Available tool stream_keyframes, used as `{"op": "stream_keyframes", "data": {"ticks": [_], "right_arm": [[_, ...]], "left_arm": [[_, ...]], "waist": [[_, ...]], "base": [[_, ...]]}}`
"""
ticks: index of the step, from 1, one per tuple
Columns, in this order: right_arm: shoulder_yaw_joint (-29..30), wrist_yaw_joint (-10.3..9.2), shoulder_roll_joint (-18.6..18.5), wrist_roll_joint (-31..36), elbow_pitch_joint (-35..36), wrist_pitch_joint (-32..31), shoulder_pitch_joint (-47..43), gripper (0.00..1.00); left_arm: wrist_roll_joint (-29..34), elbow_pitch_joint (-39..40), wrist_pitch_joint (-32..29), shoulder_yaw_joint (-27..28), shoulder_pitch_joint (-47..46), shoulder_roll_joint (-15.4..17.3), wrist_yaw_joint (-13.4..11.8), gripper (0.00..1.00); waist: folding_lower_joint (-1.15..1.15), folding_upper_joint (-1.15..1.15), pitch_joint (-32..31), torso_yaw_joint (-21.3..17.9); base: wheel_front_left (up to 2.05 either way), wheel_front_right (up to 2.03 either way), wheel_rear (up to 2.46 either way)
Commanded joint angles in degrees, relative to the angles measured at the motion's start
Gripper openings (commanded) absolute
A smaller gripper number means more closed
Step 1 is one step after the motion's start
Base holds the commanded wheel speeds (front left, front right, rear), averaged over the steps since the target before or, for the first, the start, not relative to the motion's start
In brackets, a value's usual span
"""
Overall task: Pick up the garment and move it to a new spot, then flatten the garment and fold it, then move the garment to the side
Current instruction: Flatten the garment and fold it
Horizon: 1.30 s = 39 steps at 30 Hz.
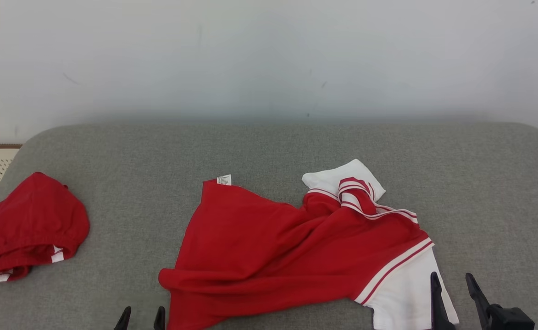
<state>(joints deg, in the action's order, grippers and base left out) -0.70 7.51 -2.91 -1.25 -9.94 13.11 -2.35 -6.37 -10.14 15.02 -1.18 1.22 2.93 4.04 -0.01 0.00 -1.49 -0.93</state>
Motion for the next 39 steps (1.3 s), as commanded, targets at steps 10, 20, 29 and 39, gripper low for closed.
{"op": "stream_keyframes", "data": {"ticks": [10, 20, 29, 39], "right_arm": [[3.7, -0.02, 0.0, 1.2, -12.2, -2.0, 4.0, 1.0], [5.1, -0.02, 0.0, 1.3, -23.1, -1.5, 8.3, 1.0], [4.3, -0.02, 0.2, 0.4, -33.2, -0.9, 12.8, 0.35], [2.6, -0.01, 0.1, -3.8, -34.7, 1.3, 12.0, 0.0]], "left_arm": [[-3.0, -14.5, 0.2, -3.6, -5.9, 0.1, 2.5, 1.0], [-4.8, -19.2, 0.2, -6.1, -8.5, 0.0, 3.2, 1.0], [-6.1, -23.0, 0.2, -6.9, -11.0, 0.0, 3.3, 0.29], [-5.5, -20.4, 0.2, -7.6, -7.7, 0.0, 3.0, 0.0]], "waist": [[0.01, 0.0, 2.1, -0.5], [0.01, 0.0, 4.1, -1.4], [0.01, 0.0, 3.7, -1.7], [0.01, 0.0, 1.6, -1.3]], "base": [[0.0, 0.0, 0.0], [0.0, 0.0, 0.0], [0.0, 0.0, 0.0], [0.0, 0.0, 0.0]]}}
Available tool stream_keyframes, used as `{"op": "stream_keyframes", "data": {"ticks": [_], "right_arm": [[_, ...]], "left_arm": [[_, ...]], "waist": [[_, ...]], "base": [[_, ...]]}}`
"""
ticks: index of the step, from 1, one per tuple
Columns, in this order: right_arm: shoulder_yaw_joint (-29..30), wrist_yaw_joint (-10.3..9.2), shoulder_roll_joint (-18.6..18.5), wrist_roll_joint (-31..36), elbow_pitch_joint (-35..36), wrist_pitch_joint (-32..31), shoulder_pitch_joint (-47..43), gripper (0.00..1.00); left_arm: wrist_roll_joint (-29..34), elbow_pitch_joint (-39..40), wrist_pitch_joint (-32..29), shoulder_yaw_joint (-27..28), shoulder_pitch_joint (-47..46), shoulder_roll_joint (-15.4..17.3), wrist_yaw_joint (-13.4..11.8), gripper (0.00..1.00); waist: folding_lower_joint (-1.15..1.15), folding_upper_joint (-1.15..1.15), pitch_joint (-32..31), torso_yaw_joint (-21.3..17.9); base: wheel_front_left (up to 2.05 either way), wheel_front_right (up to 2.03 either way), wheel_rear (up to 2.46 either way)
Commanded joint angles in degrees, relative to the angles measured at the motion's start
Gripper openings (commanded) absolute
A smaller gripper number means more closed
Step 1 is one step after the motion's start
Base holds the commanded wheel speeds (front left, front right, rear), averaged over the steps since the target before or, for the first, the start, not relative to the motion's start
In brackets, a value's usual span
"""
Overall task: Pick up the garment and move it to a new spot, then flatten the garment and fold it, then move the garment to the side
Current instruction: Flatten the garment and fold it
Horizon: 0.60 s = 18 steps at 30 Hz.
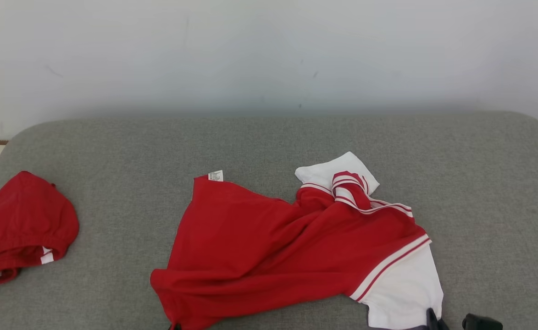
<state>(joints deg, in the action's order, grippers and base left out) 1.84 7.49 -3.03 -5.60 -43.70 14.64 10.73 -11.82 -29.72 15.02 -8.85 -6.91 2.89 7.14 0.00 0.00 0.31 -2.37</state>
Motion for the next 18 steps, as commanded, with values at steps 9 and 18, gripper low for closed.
{"op": "stream_keyframes", "data": {"ticks": [9, 18], "right_arm": [[-7.7, 0.01, 0.1, -6.8, 10.8, -0.5, -8.0, 0.0], [-12.4, 0.01, -0.5, -9.9, 20.9, -5.2, -3.5, 0.0]], "left_arm": [[2.4, 8.7, 0.2, 0.9, 5.0, 0.1, -0.6, 0.0], [2.9, 9.1, 0.2, -0.7, -3.0, 3.6, 0.1, 0.0]], "waist": [[0.0, 0.0, -1.3, 0.6], [0.0, 0.0, 0.6, -0.5]], "base": [[0.0, 0.0, 0.0], [0.0, 0.0, 0.0]]}}
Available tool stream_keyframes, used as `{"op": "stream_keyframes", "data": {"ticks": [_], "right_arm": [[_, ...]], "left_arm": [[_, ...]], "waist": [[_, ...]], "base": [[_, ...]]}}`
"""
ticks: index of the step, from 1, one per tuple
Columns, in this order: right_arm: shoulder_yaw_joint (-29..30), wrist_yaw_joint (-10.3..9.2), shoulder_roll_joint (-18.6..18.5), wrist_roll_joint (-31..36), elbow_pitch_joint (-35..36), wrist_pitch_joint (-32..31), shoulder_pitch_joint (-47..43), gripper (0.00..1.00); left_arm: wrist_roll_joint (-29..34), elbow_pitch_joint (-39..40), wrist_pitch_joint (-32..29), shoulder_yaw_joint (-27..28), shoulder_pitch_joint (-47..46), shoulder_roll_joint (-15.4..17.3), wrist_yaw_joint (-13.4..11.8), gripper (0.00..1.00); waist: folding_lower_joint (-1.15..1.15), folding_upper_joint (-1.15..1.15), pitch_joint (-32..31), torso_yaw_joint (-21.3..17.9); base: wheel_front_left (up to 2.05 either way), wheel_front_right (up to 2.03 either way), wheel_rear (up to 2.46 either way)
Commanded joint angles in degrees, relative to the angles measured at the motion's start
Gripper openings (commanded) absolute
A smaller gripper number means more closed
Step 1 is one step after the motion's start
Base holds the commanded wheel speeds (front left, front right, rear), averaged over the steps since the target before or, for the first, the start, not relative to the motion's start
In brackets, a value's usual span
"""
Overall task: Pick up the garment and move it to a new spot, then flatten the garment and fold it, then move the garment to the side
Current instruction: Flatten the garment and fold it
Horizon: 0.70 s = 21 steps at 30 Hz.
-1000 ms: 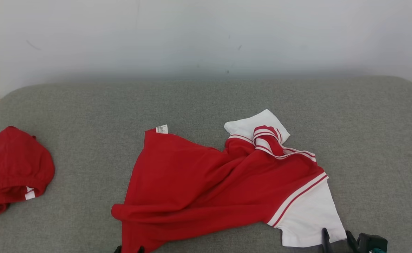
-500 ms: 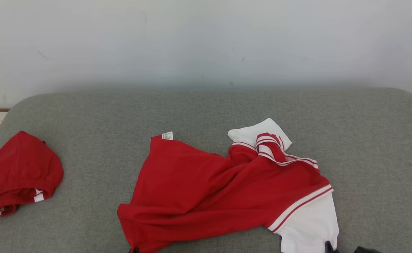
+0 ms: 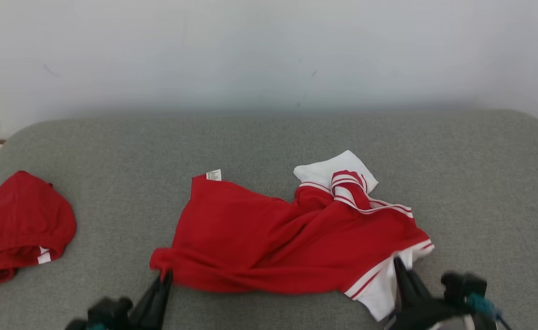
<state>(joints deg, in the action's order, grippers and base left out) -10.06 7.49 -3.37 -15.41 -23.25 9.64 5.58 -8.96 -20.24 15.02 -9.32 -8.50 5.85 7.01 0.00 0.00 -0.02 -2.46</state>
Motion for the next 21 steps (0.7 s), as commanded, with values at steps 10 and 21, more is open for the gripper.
{"op": "stream_keyframes", "data": {"ticks": [10, 21], "right_arm": [[-4.9, 0.01, -4.1, -4.0, -1.3, -2.5, 28.9, 0.0], [-8.1, 0.01, -8.2, -12.1, -14.5, -3.9, 66.5, 0.0]], "left_arm": [[-5.0, -0.4, -6.3, -10.5, -30.3, 11.7, 0.4, 0.0], [-12.3, -4.8, -13.0, -22.7, -65.7, 19.8, 0.4, 0.0]], "waist": [[0.0, 0.0, 12.2, -2.2], [0.0, 0.0, 25.0, -3.1]], "base": [[0.0, 0.0, 0.0], [0.0, 0.0, 0.0]]}}
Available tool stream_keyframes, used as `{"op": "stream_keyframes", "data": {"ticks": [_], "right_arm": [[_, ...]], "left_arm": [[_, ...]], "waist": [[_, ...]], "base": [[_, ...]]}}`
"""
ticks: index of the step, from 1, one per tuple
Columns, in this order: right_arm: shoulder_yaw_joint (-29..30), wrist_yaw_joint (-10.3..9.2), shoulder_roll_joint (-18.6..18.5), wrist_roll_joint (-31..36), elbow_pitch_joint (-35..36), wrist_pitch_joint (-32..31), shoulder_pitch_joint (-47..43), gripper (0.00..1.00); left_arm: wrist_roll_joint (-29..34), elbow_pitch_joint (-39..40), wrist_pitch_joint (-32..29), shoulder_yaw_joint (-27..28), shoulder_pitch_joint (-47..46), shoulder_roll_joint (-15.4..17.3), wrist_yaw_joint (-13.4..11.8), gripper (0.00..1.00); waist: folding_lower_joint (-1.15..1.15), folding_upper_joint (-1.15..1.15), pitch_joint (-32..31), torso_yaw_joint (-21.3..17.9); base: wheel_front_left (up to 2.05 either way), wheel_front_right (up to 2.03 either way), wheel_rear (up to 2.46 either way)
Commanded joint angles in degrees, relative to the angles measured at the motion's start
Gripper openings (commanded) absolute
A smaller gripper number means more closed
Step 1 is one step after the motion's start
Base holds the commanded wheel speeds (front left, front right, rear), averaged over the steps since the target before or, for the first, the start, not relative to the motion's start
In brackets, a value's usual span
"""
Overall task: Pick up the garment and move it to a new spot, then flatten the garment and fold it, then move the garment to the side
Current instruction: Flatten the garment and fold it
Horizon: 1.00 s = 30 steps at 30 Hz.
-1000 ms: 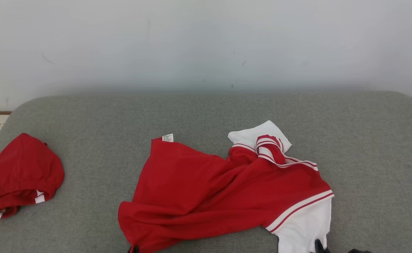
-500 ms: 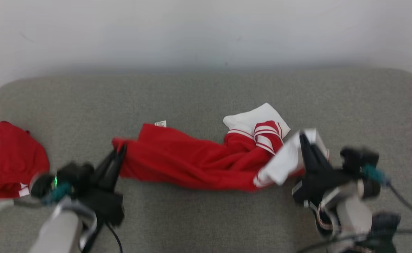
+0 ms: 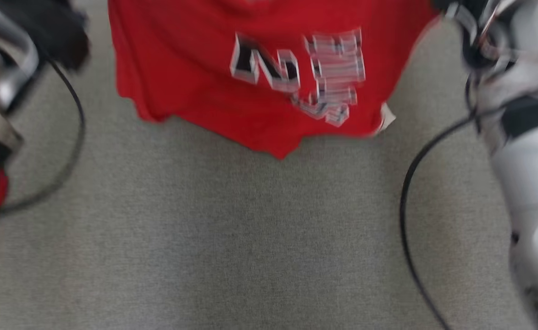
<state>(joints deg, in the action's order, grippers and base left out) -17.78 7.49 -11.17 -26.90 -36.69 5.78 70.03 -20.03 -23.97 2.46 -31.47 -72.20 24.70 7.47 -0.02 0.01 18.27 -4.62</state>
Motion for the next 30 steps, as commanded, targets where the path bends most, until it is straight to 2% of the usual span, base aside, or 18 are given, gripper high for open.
{"op": "stream_keyframes", "data": {"ticks": [1, 2, 3, 10, 18, 24, 30], "right_arm": [[-0.6, 0.02, -0.2, -1.5, -2.1, -0.2, 4.9, 0.0], [-1.3, 0.02, -0.2, -2.6, -4.3, -0.9, 10.8, 0.0], [-1.3, 0.02, -0.2, -2.6, -4.3, -0.9, 10.8, 0.0], [-0.3, 0.01, 0.4, -6.9, -14.5, -1.6, 26.4, 0.0], [-0.2, 0.02, -1.3, -2.8, -25.1, 2.1, 41.3, 0.0], [-1.2, 0.02, -1.8, 1.1, -29.0, 6.6, 48.0, 0.0], [-1.6, 0.02, -2.0, 1.1, -28.2, 8.9, 50.5, 0.0]], "left_arm": [[-1.9, -2.0, -1.0, -1.3, -4.8, 1.3, -0.1, 0.0], [-3.3, -3.8, -1.4, -2.4, -10.9, 1.9, -0.1, 0.0], [-3.3, -3.8, -1.4, -2.4, -10.9, 1.9, -0.1, 0.0], [-6.0, -11.9, -1.4, -4.1, -26.2, 2.8, -0.1, 0.0], [-8.5, -18.4, -0.1, -7.5, -41.1, 0.4, -0.1, 0.0], [-10.3, -22.1, 3.8, -9.5, -47.2, -2.6, -0.1, 0.0], [-12.2, -24.3, 6.7, -13.1, -47.8, -2.1, -0.1, 0.0]], "waist": [[0.02, -0.01, 7.7, -1.2], [0.02, -0.01, 9.6, -1.5], [0.02, -0.01, 9.6, -1.5], [0.02, -0.01, 12.7, -2.6], [0.02, -0.01, 13.4, -2.1], [0.02, -0.01, 14.7, -1.2], [0.02, -0.01, 17.9, -1.6]], "base": [[0.0, 0.0, 0.0], [0.0, 0.0, 0.0], [0.0, 0.0, 0.0], [0.0, 0.0, 0.0], [0.0, 0.0, 0.0], [0.0, 0.0, 0.0], [0.0, 0.0, 0.0]]}}
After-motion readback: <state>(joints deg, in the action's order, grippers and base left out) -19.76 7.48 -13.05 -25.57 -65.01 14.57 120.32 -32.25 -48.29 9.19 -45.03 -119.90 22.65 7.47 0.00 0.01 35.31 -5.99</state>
